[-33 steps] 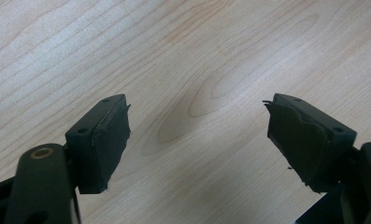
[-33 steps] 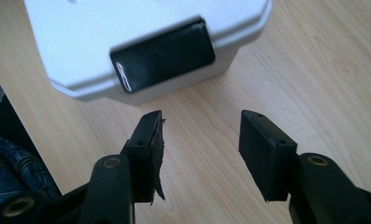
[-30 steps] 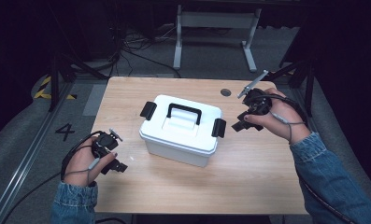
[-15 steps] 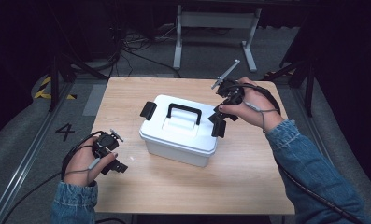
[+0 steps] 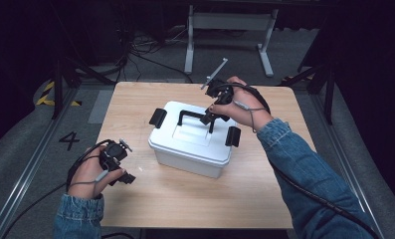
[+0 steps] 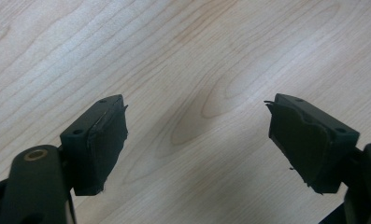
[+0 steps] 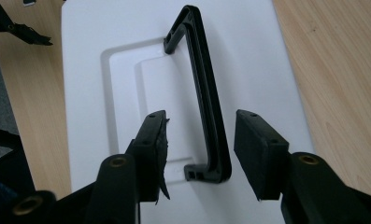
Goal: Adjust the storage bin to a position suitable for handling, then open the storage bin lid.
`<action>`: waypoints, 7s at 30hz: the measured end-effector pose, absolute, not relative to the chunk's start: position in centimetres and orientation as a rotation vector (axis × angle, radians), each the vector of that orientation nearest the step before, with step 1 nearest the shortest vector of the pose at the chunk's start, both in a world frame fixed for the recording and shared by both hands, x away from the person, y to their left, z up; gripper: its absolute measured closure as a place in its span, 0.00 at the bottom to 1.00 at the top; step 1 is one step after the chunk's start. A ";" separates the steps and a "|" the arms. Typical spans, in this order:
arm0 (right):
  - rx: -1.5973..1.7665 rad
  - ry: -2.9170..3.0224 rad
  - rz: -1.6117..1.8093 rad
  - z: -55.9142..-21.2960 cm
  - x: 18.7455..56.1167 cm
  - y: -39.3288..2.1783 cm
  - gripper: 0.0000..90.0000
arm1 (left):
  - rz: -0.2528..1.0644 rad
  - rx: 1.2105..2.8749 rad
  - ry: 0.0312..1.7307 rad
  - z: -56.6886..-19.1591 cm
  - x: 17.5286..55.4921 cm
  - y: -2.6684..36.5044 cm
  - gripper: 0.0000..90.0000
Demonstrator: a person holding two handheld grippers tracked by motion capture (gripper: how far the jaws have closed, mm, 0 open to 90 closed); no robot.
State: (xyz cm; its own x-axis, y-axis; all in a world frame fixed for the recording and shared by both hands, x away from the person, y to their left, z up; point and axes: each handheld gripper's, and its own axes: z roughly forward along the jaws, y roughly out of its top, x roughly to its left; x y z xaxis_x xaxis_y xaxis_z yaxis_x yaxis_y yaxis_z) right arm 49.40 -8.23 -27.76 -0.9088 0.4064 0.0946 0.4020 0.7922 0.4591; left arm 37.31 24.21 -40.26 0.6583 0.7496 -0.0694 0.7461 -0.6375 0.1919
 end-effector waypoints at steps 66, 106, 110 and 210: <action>0.466 2.950 0.871 -24.5 48.6 -6.7 0.94 | 0.007 2.662 1.262 -40.6 37.8 23.9 0.26; 0.777 2.813 0.814 -22.4 48.3 -21.5 0.94 | 0.003 2.654 1.290 -41.0 37.9 24.2 0.24; 0.845 2.788 0.816 -22.6 48.4 -23.5 0.94 | 0.002 2.654 1.290 -41.0 37.9 24.2 0.24; 1.277 2.545 0.850 -38.1 50.9 -32.9 0.58 | -0.015 2.710 1.249 -41.5 38.4 24.0 0.25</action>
State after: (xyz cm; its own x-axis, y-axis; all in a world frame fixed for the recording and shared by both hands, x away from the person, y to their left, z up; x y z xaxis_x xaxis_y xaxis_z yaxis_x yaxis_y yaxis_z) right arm 50.90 -32.86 -38.09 -0.6189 0.7792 0.0991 0.6823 0.4708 0.5592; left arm 38.41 24.03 -41.55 0.6516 0.7548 -0.0748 0.7564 -0.6393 0.1383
